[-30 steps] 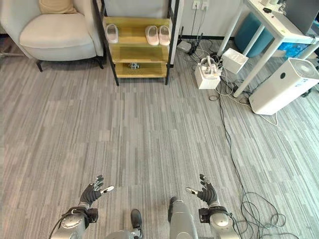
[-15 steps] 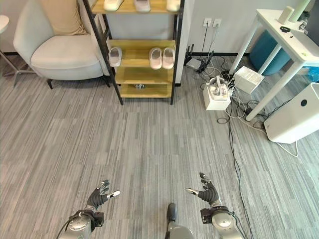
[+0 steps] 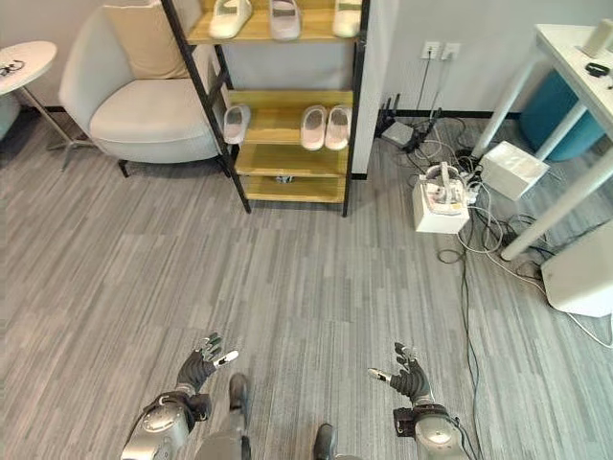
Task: Arrange the slippers neatly on the shoe rack.
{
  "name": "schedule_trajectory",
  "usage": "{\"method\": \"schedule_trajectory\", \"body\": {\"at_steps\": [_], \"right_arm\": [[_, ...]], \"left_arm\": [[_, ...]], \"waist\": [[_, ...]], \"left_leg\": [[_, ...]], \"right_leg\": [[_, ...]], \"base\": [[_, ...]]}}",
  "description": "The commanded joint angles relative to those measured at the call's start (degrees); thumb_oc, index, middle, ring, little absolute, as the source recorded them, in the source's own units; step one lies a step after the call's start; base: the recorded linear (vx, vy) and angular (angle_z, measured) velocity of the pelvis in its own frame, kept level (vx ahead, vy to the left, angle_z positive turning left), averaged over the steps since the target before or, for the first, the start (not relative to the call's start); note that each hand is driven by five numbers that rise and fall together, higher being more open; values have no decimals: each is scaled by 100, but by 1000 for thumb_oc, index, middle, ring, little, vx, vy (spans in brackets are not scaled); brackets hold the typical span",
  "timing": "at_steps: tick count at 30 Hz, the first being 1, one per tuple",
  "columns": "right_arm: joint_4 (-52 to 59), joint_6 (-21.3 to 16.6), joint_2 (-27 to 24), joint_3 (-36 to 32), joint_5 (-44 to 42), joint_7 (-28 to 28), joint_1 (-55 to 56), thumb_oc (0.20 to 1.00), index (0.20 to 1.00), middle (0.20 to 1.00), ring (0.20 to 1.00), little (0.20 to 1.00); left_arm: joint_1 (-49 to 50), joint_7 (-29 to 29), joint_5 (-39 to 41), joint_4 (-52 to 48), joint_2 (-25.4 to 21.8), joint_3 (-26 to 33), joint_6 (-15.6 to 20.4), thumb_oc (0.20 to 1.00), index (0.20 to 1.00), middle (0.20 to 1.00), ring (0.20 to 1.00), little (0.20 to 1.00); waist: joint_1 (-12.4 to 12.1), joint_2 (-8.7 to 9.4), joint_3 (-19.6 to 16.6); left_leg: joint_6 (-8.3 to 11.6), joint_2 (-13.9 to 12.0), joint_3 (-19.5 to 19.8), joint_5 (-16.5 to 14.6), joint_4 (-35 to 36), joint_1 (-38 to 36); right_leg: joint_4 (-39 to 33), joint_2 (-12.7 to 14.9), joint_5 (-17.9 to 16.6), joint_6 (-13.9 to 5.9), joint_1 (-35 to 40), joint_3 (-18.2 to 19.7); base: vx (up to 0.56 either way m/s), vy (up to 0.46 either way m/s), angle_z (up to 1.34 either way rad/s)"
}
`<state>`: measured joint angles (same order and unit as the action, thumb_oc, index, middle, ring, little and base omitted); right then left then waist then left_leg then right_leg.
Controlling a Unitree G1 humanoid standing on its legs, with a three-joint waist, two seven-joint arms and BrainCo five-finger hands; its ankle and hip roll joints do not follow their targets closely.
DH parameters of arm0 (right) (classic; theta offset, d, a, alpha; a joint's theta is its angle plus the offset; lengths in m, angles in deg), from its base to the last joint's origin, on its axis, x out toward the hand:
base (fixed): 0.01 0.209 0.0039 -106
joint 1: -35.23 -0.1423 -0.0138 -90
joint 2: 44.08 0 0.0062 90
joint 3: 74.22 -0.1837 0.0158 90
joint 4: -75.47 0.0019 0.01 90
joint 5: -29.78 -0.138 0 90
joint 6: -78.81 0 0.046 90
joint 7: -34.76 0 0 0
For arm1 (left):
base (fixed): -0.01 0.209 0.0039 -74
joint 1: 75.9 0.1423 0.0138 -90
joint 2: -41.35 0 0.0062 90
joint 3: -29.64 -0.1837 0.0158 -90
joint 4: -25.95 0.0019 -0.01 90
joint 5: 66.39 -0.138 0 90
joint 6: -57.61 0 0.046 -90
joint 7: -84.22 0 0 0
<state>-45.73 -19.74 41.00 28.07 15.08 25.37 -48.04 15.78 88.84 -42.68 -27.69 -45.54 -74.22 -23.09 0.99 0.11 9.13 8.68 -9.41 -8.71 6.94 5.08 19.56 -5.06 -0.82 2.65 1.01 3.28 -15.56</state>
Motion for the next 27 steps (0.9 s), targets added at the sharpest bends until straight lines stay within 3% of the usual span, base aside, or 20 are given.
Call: {"method": "schedule_trajectory", "body": {"at_steps": [1,5,7,9,11,13,17,18,19,20,22,24,25,27], "right_arm": [[450,-202,-35,-321,24,-38,186,1000,1000,1000,1000,1000],[452,-126,104,-240,56,64,81,1000,1000,1000,1000,1000],[459,-103,223,-106,106,136,-58,1000,1000,1000,1000,1000],[478,-105,308,-46,123,184,-91,1000,1000,1000,1000,1000],[537,-102,321,-34,133,201,-70,1000,1000,1000,1000,1000],[587,-98,321,-40,149,192,-45,1000,1000,1000,1000,1000],[503,-63,335,-70,140,199,-33,1000,1000,1000,1000,1000],[455,-29,382,-72,123,216,-24,1000,1000,1000,1000,1000],[416,-29,368,-49,138,213,-22,1000,1000,1000,1000,1000],[481,-23,338,-99,135,252,117,1000,1000,1000,1000,1000],[485,-44,298,-140,122,284,190,1000,1000,1000,1000,1000],[461,-76,165,-148,88,339,275,1000,1000,1000,1000,1000],[447,-135,33,-136,-32,395,316,1000,1000,1000,1000,1000],[412,-159,-109,-132,-78,429,356,1000,1000,1000,1000,1000]], "left_arm": [[-40,59,-23,-415,-194,-27,224,1000,1000,1000,1000,1000],[46,-13,-50,-520,-321,25,179,1000,1000,1000,1000,1000],[-12,-86,-101,-618,-500,-2,141,1000,1000,1000,1000,1000],[-48,-96,-183,-636,-566,-17,107,1000,1000,1000,1000,1000],[-56,-104,-181,-669,-572,-22,105,1000,1000,1000,1000,1000],[-69,-145,-165,-764,-577,-70,126,1000,1000,1000,1000,1000],[-168,-168,-144,-795,-548,-107,131,1000,1000,1000,1000,1000],[-293,-174,-184,-809,-535,-173,152,1000,1000,1000,1000,1000],[-412,-175,-205,-778,-538,-261,155,1000,1000,1000,1000,1000],[-560,-276,-290,-797,-565,-419,184,1000,1000,1000,1000,1000],[-620,-296,-265,-784,-495,-446,202,1000,1000,1000,1000,1000],[-642,-330,-135,-767,-414,-531,218,1000,1000,1000,1000,1000],[-650,-352,32,-782,-350,-536,214,1000,1000,1000,1000,1000],[-598,-332,195,-740,-313,-483,193,1000,1000,1000,1000,1000]], "waist": [[-74,49,-13],[-160,313,-99],[-210,455,-94],[-121,383,12],[-85,339,57],[3,252,105],[128,204,160],[225,184,163],[303,179,178],[414,233,130],[487,201,73],[556,122,-1],[547,33,-22],[423,164,-3]], "left_leg": [[-81,14,-79,146,-13,-662],[-302,188,-259,-134,-328,-810],[-548,351,-390,-499,-517,-925],[-676,398,-438,-678,-508,-1202],[-683,401,-458,-750,-465,-1363],[-605,398,-564,-938,-370,-1730],[-429,279,-628,-1104,-263,-2173],[-302,196,-633,-1211,-223,-2428],[-239,149,-657,-1264,-177,-2601],[-157,126,-595,-1338,-163,-2798],[-84,8,-584,-1334,-164,-2938],[9,-250,-501,-1100,-468,-2924],[9,-439,-238,-684,-1132,-2724],[-131,-301,283,-329,-2249,-2175]], "right_leg": [[286,575,571,-850,307,719],[480,900,509,-1021,320,974],[1337,1049,237,-1208,-87,1072],[2307,1022,-185,-1297,-704,1140],[2423,1047,-203,-1261,-930,1052],[1652,1270,-144,-1202,-1086,582],[735,1422,-430,-1304,-1401,396],[387,1536,-622,-1425,-1689,239],[320,1546,-698,-1477,-1772,247],[361,1481,-772,-1481,-1641,482],[478,1372,-764,-1455,-1610,629],[638,1170,-673,-1279,-1546,669],[756,917,-503,-1053,-1396,653],[691,752,-251,-762,-1040,676]], "base": [[522,381,-22],[272,221,-49],[325,291,-2],[223,183,-30],[159,39,5],[371,-58,9],[337,-158,-19],[369,-227,-9],[603,-419,3],[373,-283,13],[347,-242,35],[399,-319,46],[380,-350,37],[398,-339,-9]]}}
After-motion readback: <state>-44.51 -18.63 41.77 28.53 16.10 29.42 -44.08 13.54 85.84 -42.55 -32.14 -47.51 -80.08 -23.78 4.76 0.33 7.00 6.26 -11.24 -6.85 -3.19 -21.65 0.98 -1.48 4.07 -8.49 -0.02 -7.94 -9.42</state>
